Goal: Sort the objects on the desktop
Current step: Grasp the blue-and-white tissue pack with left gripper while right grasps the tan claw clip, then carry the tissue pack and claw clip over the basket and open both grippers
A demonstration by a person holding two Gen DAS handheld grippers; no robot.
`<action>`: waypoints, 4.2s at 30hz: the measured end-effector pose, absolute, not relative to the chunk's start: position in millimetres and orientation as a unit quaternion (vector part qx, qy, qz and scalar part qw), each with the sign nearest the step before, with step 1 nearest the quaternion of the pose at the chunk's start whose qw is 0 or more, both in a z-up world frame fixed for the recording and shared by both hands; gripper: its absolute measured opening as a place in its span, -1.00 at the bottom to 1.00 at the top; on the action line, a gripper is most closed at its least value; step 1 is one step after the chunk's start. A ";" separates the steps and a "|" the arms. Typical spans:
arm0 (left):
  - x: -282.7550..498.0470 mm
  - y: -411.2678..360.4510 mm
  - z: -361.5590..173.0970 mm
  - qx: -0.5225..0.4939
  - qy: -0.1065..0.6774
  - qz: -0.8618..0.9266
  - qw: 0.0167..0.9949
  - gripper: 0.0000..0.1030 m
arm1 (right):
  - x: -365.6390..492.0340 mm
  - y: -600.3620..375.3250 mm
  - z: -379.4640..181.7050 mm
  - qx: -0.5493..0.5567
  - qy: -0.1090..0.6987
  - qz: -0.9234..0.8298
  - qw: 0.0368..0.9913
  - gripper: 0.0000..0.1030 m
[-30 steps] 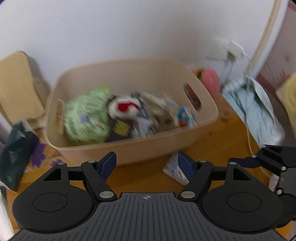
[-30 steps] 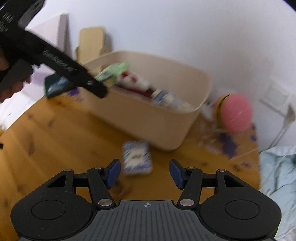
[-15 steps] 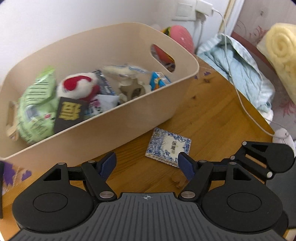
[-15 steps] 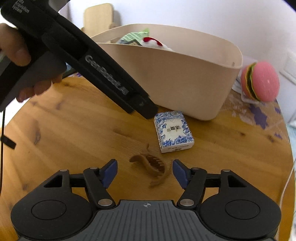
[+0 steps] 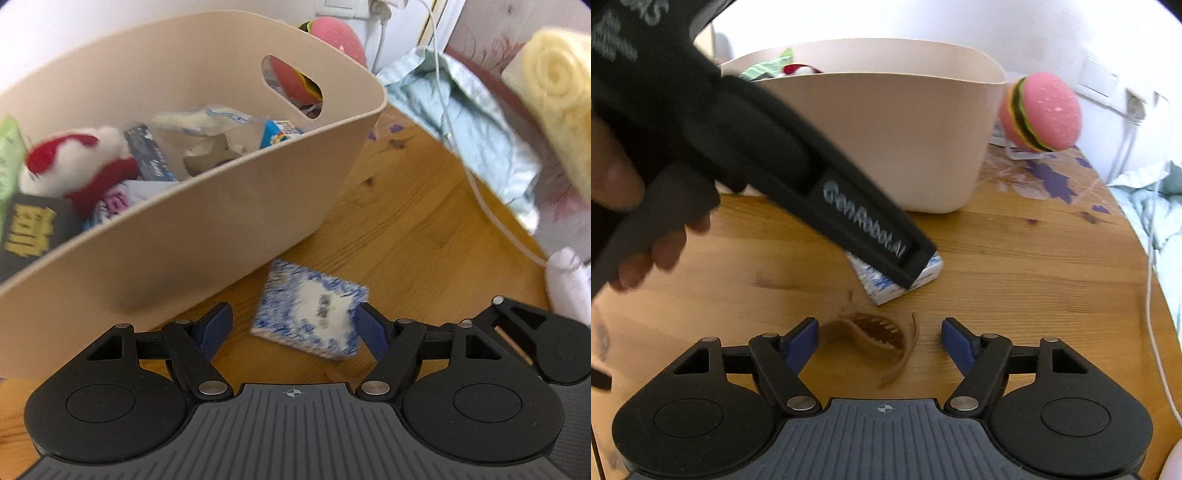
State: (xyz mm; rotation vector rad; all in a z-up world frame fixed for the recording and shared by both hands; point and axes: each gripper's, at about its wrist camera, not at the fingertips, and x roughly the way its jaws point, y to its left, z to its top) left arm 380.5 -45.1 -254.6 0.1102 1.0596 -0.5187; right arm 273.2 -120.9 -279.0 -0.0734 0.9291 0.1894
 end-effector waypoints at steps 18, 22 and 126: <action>385.2 -62.4 -259.7 0.066 0.505 -0.277 0.815 0.49 | 274.3 -141.6 -279.2 -0.028 0.443 0.072 0.893 0.40; 387.4 -63.0 -259.7 0.054 0.508 -0.255 0.821 0.49 | 277.9 -143.5 -280.0 -0.036 0.436 0.084 0.895 0.43; 435.4 87.6 -152.8 -0.060 0.466 -0.028 0.882 0.51 | 412.8 -103.7 -180.0 -0.089 0.360 0.164 0.914 -0.07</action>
